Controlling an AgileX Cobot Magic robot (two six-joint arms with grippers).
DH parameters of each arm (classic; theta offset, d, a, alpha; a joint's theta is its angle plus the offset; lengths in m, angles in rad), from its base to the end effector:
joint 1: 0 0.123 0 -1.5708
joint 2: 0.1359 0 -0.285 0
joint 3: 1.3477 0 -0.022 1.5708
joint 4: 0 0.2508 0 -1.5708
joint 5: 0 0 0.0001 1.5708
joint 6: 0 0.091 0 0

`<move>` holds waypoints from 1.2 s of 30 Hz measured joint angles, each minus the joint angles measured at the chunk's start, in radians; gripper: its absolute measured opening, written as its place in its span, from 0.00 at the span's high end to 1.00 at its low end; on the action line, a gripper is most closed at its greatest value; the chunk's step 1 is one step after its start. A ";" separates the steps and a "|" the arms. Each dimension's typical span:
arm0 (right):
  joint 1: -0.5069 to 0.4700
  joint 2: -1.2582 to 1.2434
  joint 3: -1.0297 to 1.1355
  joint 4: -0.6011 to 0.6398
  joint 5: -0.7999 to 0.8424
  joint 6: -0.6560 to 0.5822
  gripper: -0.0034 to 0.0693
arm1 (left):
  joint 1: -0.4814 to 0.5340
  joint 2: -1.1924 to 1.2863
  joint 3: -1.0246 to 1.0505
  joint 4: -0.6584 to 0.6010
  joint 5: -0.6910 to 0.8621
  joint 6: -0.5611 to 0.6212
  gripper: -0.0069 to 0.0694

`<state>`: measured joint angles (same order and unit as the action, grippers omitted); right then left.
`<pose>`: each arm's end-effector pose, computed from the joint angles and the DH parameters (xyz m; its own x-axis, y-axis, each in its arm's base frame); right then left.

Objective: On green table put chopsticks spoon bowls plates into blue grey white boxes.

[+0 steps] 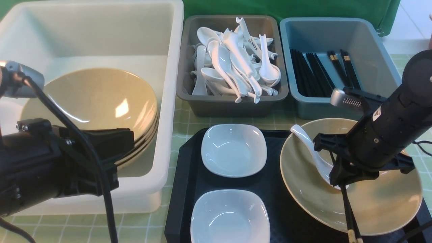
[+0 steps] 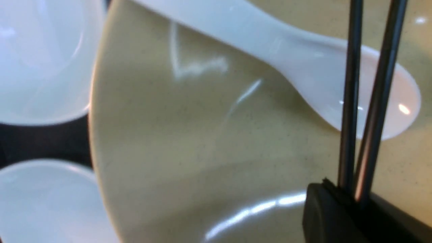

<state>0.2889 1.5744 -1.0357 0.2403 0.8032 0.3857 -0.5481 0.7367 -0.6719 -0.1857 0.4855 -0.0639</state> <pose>0.2869 0.1015 0.2308 -0.9467 0.2596 -0.1908 0.1932 0.9314 0.3086 0.1226 -0.0840 0.3289 -0.4986 0.0400 -0.8659 0.4848 0.8410 -0.2404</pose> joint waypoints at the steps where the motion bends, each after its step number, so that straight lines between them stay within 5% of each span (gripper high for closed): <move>1: 0.000 -0.009 0.000 0.000 0.009 -0.004 0.88 | 0.000 0.000 0.000 0.000 0.000 0.000 0.91; 15: -0.010 -0.077 -0.020 -0.001 0.050 -0.084 0.88 | 0.000 0.000 0.000 -0.001 -0.020 0.000 0.91; 24: -0.145 -0.077 -0.134 0.041 0.060 -0.136 0.88 | 0.000 0.000 0.000 -0.001 -0.034 0.000 0.91; 36: -0.321 0.281 -0.638 0.412 -0.104 -0.340 0.88 | 0.000 0.000 0.000 -0.001 -0.104 0.000 0.91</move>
<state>-0.0319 1.8555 -1.6735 0.6519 0.6991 0.0453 -0.5481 0.7367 -0.6719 -0.1869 0.3818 -0.0639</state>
